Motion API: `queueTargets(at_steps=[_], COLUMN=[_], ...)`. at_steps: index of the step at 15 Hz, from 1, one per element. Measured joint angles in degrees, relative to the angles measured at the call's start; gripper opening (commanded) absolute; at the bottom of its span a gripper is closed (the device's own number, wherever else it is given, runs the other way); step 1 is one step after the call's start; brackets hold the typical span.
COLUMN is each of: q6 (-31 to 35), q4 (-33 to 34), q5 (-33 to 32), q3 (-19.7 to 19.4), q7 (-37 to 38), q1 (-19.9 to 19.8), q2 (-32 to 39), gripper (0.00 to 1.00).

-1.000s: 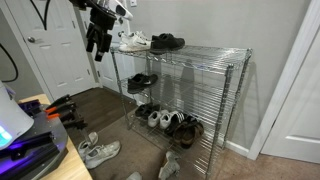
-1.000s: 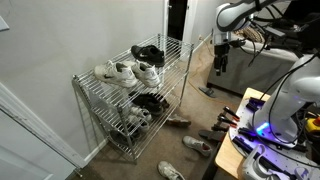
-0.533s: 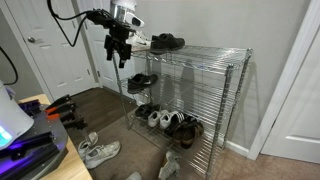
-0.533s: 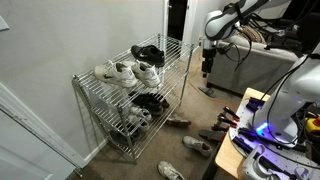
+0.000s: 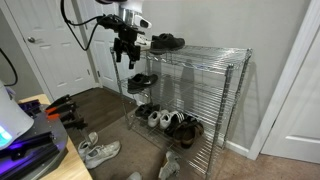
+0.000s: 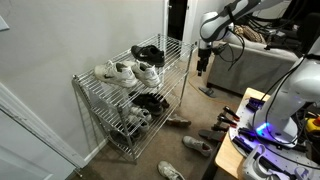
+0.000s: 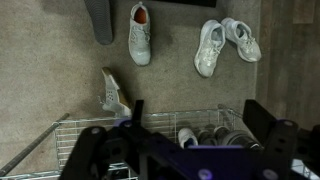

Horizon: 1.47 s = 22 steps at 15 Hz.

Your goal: Move the black sneaker from the second shelf to the topmost shelf.

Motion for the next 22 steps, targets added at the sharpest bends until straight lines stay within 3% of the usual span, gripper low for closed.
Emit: queueTargets(at_steps=[5, 8, 12, 22], q6=[0.1, 5.4, 17.4, 34.0], q4=[0.0, -2.5, -7.3, -6.8], q5=[0.0, 0.4, 6.5, 17.6], q3=[0.2, 2.4, 7.6, 22.7], q7=[0.0, 0.7, 0.9, -0.5], q1=[0.0, 0.2, 1.9, 0.8], q2=[0.0, 1.2, 6.6, 20.1], gripper=[1.0, 1.0, 1.0, 1.0])
